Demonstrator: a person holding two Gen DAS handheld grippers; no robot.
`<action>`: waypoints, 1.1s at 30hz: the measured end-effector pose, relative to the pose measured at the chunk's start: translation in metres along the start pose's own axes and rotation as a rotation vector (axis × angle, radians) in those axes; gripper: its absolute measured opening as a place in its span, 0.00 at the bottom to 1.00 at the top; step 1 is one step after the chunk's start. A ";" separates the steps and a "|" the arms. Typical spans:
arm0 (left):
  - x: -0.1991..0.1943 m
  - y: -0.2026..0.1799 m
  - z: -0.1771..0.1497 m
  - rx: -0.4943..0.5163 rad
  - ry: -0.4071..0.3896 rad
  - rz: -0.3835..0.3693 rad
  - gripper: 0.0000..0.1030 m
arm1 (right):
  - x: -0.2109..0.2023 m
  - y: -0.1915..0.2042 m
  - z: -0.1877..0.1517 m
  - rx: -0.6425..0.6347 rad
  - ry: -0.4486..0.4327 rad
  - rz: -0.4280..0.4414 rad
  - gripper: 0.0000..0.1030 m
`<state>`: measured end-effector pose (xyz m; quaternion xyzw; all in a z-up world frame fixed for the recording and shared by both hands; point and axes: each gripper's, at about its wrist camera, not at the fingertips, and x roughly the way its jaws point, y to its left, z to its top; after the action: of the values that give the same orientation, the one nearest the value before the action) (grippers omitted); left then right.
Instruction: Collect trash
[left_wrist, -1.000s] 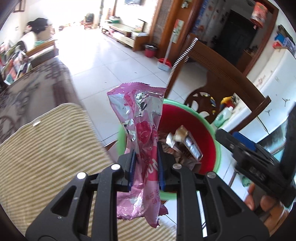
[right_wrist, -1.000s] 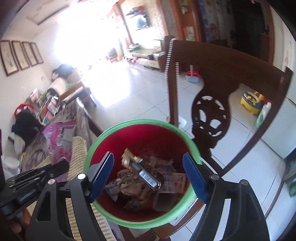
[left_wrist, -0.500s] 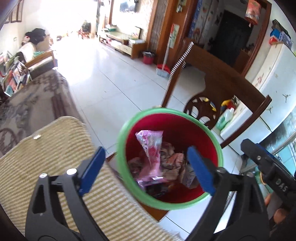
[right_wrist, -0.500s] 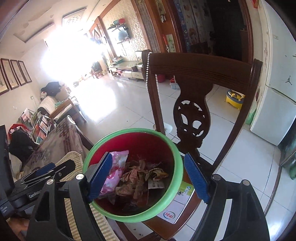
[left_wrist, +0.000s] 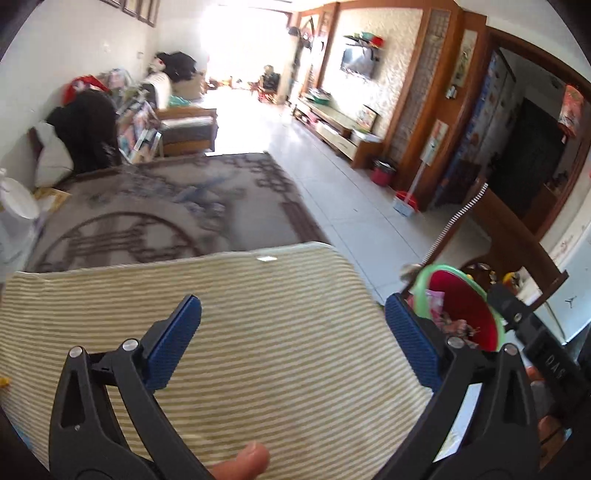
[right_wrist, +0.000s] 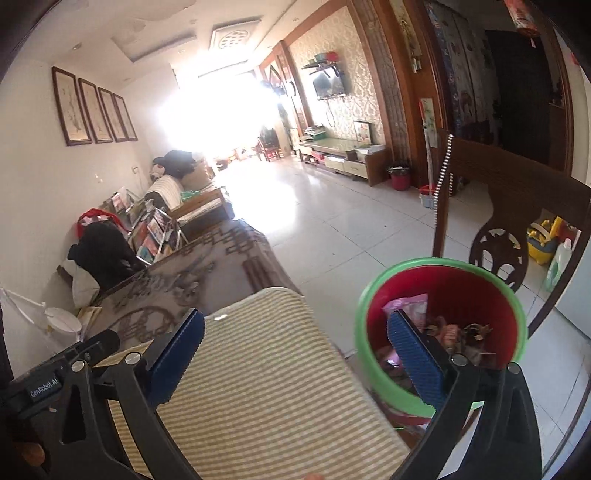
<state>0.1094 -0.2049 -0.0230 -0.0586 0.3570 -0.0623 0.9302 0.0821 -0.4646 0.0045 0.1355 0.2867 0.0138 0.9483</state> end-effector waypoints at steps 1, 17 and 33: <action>-0.008 0.011 -0.002 0.008 -0.017 0.016 0.95 | -0.005 0.021 -0.003 -0.006 -0.027 0.027 0.93; -0.111 0.135 -0.010 -0.048 -0.358 0.099 0.95 | -0.037 0.170 -0.045 -0.133 -0.177 0.042 0.93; -0.105 0.176 -0.026 -0.133 -0.209 0.124 0.95 | -0.032 0.200 -0.072 -0.174 -0.100 0.047 0.93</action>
<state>0.0280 -0.0162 -0.0004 -0.1044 0.2642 0.0254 0.9585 0.0264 -0.2578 0.0170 0.0600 0.2333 0.0541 0.9690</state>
